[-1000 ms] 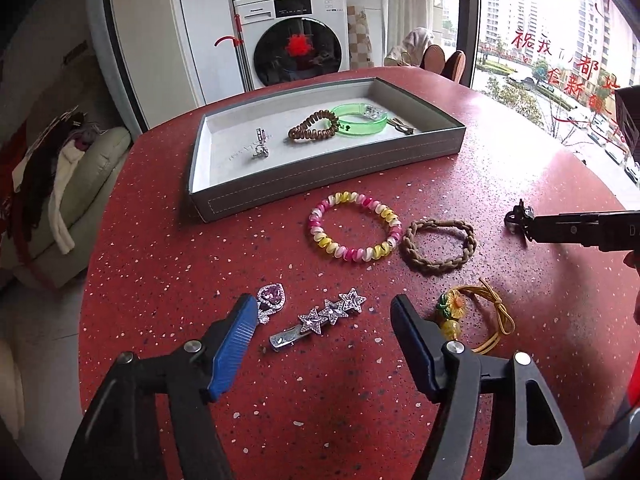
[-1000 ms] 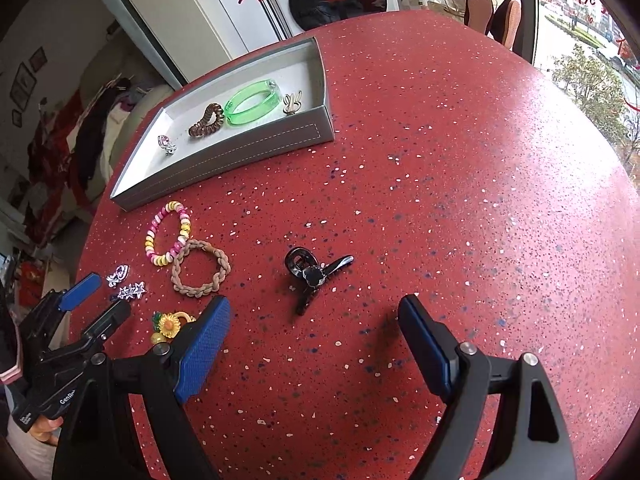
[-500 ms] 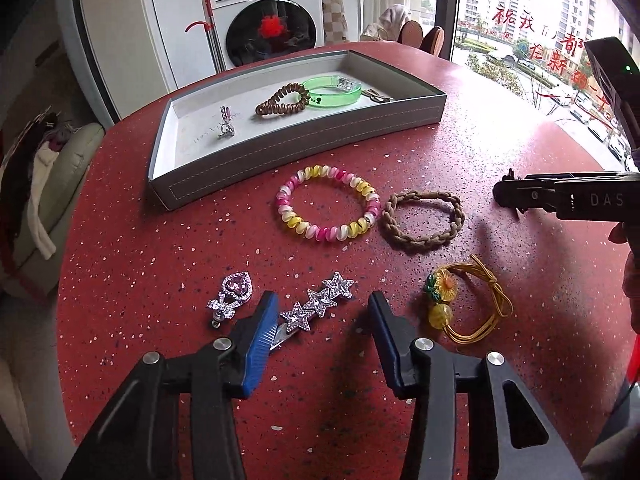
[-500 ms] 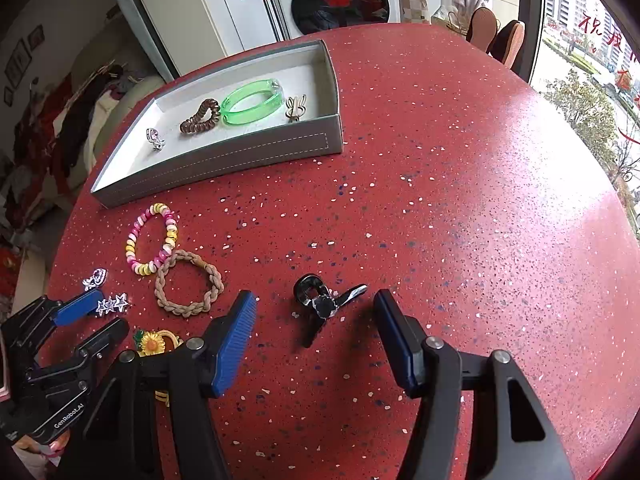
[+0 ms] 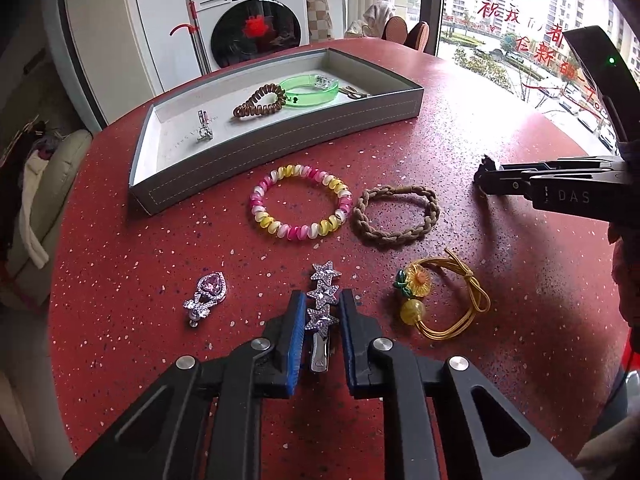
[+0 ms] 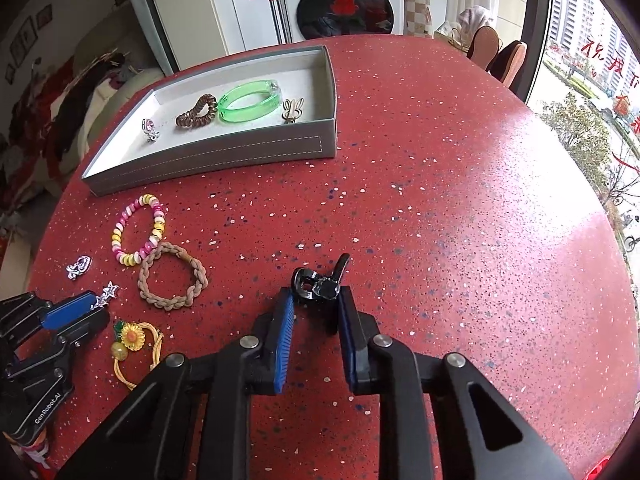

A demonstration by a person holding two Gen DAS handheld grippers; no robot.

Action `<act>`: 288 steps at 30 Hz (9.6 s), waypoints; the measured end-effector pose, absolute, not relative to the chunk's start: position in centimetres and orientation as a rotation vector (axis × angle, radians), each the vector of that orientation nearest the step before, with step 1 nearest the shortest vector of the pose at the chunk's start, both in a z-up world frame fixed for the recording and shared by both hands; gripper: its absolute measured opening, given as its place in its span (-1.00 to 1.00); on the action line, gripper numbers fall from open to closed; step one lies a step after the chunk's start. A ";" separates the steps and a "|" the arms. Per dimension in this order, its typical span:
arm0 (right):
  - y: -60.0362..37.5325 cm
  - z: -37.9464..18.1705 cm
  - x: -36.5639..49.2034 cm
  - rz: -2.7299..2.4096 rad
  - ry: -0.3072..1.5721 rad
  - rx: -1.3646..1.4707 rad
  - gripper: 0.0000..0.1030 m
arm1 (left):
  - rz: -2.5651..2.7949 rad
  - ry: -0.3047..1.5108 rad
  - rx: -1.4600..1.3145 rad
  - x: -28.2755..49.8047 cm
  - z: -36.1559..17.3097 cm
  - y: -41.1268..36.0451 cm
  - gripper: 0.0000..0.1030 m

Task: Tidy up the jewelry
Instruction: 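Grasp silver star hair clip with left tool while right tool grasps black claw clip, then carry star clip into grey tray and open left tool while right tool releases claw clip, then withdraw both tools from the tray toward the heart charm and sunflower hair tie, then grasp pink rhinestone heart charm with left tool while right tool grasps sunflower hair tie, then lower heart charm into tray and open left tool while right tool releases sunflower tie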

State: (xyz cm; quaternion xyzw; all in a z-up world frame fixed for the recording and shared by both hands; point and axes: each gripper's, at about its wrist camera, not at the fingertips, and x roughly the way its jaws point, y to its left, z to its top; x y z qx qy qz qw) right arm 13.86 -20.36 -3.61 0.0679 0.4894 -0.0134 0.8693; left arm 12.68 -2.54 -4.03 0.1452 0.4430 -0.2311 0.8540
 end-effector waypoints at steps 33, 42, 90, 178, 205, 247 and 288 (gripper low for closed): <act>-20.7 -0.3 12.5 0.095 0.933 0.239 -0.55 | -0.430 0.876 0.091 13.0 -0.6 0.5 -0.31; -20.6 1.5 13.9 0.135 0.908 0.250 -0.55 | -0.424 0.841 0.049 14.7 1.6 0.7 -0.31; -18.1 -3.1 32.4 0.178 1.044 0.239 -0.55 | -0.317 0.986 0.046 34.2 -3.3 -2.2 -0.31; -11.0 -3.2 11.3 0.263 1.046 0.116 0.72 | -0.163 0.927 0.093 16.5 -4.7 4.5 1.00; -7.9 -3.8 10.8 0.205 0.999 -0.106 -0.51 | -0.266 0.928 0.138 17.0 -5.0 2.0 0.30; -17.5 1.4 14.5 0.224 0.916 0.269 -0.68 | -0.322 0.893 0.011 17.7 0.2 2.4 -0.30; -21.9 -0.5 32.1 0.142 0.935 0.295 -0.68 | -0.189 0.933 0.040 33.7 -0.8 -1.8 -0.30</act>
